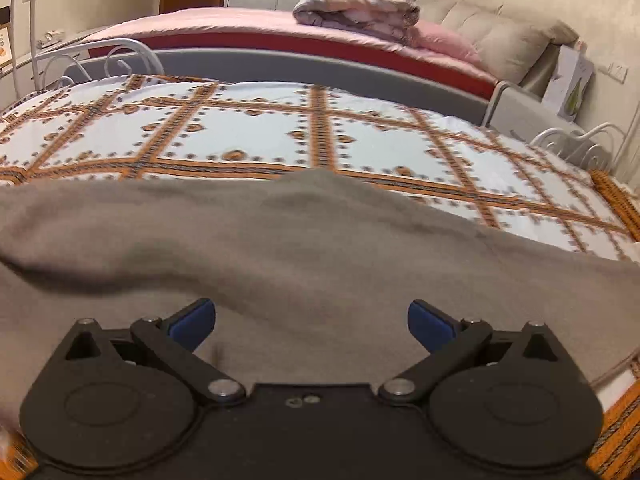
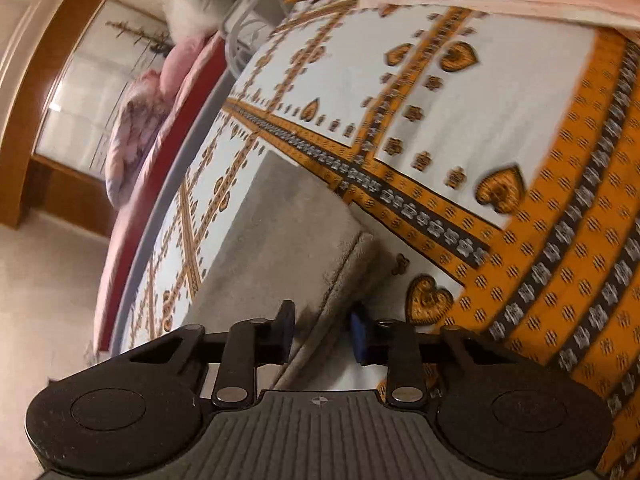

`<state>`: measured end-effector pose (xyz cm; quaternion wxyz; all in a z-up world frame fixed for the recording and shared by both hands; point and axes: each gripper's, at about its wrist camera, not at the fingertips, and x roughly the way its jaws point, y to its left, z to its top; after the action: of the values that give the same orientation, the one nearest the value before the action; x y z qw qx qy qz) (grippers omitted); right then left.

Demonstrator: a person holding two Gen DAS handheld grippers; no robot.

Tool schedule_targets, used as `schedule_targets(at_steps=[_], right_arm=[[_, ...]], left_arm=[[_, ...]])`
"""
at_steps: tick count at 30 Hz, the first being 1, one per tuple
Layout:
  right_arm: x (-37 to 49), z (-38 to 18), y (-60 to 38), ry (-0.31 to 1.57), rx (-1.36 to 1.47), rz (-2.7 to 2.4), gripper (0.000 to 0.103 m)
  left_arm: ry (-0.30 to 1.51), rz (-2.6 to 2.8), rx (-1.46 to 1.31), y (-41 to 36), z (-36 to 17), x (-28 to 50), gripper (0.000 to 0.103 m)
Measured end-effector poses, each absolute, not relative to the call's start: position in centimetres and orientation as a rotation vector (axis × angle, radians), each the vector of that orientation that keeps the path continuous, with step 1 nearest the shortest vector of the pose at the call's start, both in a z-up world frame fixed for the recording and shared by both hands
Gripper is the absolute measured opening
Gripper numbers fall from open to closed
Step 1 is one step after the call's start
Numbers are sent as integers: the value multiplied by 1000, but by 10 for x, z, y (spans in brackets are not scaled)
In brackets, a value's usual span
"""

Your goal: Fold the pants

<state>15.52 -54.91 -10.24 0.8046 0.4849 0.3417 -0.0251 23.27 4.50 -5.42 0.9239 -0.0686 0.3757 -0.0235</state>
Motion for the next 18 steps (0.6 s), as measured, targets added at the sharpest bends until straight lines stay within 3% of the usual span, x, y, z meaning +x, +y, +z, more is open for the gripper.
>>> schedule_targets(at_steps=[1,4,7,10,18], right_arm=[[157,-100,-547,732,1004,-48,15],[157,-95,-542,719,933,-43,14],[157,-98,-540,734,912,-44,14],[155,-91,-536,706,901,-41,14],[161,-10,-449,541,577,75,11]], left_arm=[[766,-47,-142,36,-56,228,97],[854,-46,-45,-1,-83,223,97],[774,-24,31,-18,-85,209,97],[788,-22,4,-7,-76,211,97],[738,57,-8,74,-20,220,97]])
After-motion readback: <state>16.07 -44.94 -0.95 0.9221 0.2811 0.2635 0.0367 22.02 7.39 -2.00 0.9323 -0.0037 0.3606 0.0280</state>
